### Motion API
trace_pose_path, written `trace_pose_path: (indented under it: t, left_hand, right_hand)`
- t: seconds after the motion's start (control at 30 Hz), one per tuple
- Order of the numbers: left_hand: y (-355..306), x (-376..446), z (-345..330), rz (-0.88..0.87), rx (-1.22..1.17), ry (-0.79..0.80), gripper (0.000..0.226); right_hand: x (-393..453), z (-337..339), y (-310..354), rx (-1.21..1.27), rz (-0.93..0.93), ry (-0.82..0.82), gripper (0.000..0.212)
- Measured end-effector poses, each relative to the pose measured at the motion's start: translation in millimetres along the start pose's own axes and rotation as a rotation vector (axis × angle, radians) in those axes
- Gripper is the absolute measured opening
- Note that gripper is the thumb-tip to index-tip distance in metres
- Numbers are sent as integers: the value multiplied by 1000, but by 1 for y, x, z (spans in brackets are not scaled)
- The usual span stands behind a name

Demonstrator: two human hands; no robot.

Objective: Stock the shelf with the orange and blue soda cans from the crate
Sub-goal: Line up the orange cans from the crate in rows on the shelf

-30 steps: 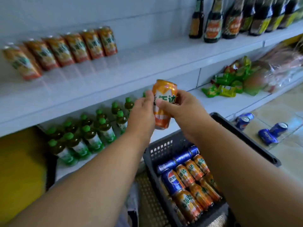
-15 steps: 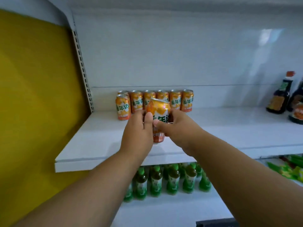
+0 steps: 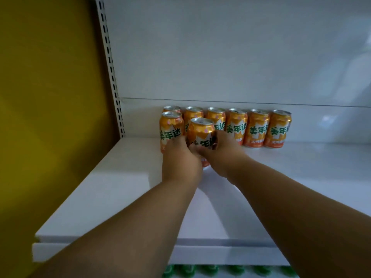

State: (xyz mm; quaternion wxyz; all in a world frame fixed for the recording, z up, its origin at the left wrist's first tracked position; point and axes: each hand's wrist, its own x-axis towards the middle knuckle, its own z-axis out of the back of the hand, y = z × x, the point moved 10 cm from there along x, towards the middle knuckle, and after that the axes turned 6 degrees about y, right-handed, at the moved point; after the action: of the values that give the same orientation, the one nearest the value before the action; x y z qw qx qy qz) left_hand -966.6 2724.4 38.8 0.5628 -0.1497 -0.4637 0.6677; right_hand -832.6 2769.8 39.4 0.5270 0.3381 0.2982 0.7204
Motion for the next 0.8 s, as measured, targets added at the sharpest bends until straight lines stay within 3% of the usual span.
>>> trace_pose_path:
  t: [0.3,0.5,0.8]
  left_hand:
    - [17,8,-17,31,17,55,22]
    - [12,5,-27,22,16,156,44]
    - [14,7,-26,20,19,126,41]
  right_hand:
    - [32,-13,-1,-54,28,-117,47]
    - [43,-15,-3,-198,0,-160,58]
    - [45,-15,-4,-194,-29,-198,68]
